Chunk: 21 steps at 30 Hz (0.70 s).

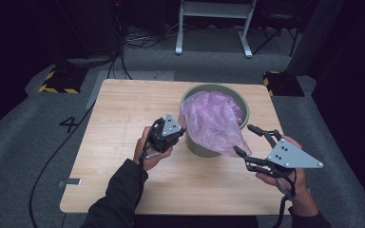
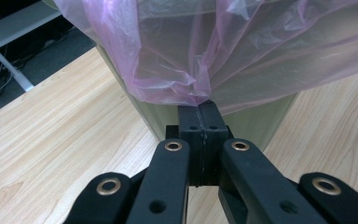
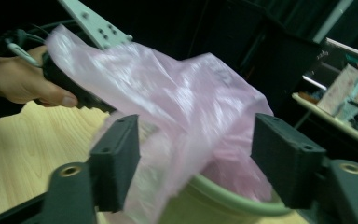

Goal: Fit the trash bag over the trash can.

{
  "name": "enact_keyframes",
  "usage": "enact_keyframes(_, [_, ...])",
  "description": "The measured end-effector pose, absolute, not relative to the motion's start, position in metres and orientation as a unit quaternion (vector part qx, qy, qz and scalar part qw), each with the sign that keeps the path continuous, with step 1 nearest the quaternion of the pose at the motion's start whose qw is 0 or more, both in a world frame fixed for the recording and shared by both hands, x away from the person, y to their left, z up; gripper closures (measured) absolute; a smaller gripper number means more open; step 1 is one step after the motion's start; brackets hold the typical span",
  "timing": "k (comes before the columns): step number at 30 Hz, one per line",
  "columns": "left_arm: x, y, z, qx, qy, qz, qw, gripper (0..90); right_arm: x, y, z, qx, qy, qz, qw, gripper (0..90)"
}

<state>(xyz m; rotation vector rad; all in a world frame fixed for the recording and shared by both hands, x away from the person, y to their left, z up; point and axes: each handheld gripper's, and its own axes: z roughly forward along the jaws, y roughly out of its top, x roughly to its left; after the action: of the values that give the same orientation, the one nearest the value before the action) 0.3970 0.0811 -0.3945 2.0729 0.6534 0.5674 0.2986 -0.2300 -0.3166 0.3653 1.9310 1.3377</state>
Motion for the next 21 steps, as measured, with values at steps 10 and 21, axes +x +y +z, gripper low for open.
enact_keyframes(10, [0.406,0.079,-0.404,0.843,0.264,0.219,0.415,90.0,0.348,-0.256,-0.329,0.263,0.709,0.57,0.322,90.0])
enact_keyframes(21, [0.417,0.078,-0.416,0.847,0.266,0.19,0.419,90.0,0.413,-0.295,-0.37,0.444,0.655,0.564,0.236,90.0])
